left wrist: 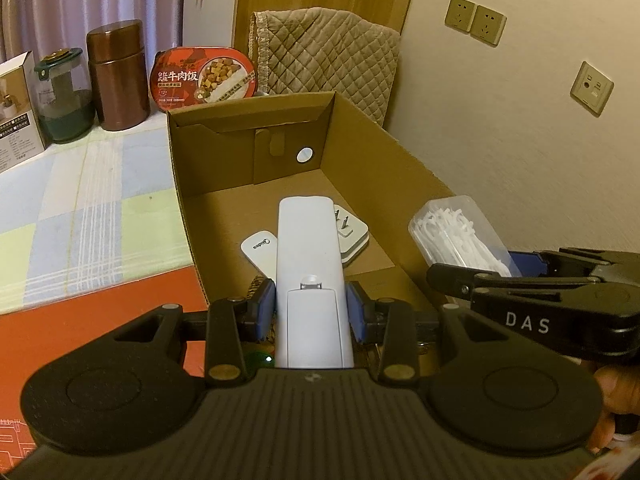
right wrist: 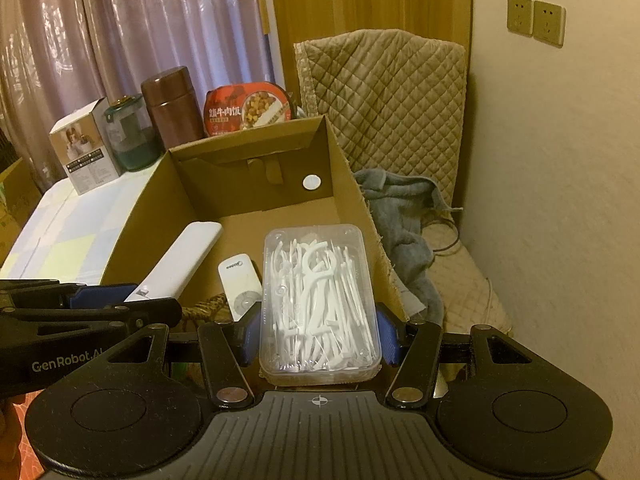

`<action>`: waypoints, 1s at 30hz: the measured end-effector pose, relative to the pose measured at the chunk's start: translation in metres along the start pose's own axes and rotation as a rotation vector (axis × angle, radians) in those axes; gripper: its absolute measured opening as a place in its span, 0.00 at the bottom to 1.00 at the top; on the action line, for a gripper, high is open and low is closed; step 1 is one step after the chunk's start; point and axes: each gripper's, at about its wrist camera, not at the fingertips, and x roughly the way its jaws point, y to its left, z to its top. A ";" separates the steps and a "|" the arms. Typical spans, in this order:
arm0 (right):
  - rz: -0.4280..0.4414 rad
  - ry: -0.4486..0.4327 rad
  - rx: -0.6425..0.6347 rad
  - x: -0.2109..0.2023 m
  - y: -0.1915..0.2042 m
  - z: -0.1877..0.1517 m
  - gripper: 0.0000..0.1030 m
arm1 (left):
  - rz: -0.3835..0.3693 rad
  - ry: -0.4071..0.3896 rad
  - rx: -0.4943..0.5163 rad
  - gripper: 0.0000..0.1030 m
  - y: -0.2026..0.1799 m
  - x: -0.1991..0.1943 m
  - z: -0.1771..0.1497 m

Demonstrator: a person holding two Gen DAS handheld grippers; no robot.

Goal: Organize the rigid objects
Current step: 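Lower the white tube into the box and open the left tool while the right tool holds the floss box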

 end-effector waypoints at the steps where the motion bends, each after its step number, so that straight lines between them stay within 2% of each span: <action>1: 0.000 0.001 0.000 0.000 0.000 0.000 0.52 | 0.000 0.001 -0.002 0.32 0.000 0.000 0.000; 14: -0.002 0.003 -0.002 0.002 0.001 -0.001 0.52 | -0.003 0.006 -0.017 0.32 0.002 0.004 0.000; 17: -0.002 0.002 -0.002 0.002 0.001 -0.001 0.52 | 0.009 -0.005 -0.013 0.40 0.003 0.001 0.001; 23: -0.001 -0.005 -0.002 -0.001 0.003 0.000 0.52 | 0.022 -0.029 -0.016 0.42 0.007 -0.011 0.001; 30: 0.010 -0.011 -0.004 -0.009 0.010 0.003 0.52 | 0.057 -0.055 -0.001 0.59 0.015 -0.030 -0.001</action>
